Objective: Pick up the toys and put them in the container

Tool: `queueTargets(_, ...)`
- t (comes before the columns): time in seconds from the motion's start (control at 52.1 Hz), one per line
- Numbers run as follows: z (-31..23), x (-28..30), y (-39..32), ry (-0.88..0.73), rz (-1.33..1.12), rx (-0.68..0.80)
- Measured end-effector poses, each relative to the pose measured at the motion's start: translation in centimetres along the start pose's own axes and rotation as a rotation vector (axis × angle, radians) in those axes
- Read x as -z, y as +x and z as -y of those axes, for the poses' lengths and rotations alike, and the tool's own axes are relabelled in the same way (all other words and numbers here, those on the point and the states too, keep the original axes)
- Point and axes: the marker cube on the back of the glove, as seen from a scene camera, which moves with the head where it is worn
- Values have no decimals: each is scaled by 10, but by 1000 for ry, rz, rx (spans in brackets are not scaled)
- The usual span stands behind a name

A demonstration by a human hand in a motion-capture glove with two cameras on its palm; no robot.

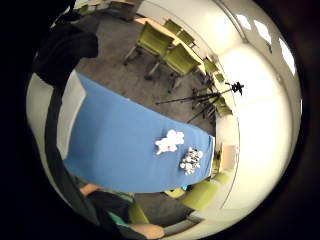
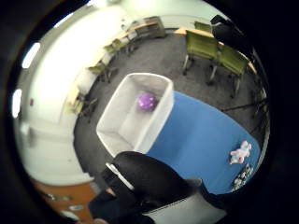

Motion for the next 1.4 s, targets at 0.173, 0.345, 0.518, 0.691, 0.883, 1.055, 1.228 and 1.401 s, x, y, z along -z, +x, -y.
queueTargets(0.173,-33,-23,103,-26,-12,-161)
queueTargets(0.345,-68,-74,180,-95,-15,-278)
queueTargets(0.518,-94,-144,228,-180,29,-363)
queueTargets(0.691,-107,-204,243,-273,68,-392)
queueTargets(0.883,-119,-263,249,-383,92,-401)
queueTargets(1.055,-132,-291,254,-443,129,-426)
queueTargets(1.228,-150,-297,253,-501,124,-406)
queueTargets(1.401,-167,-289,249,-535,98,-375)
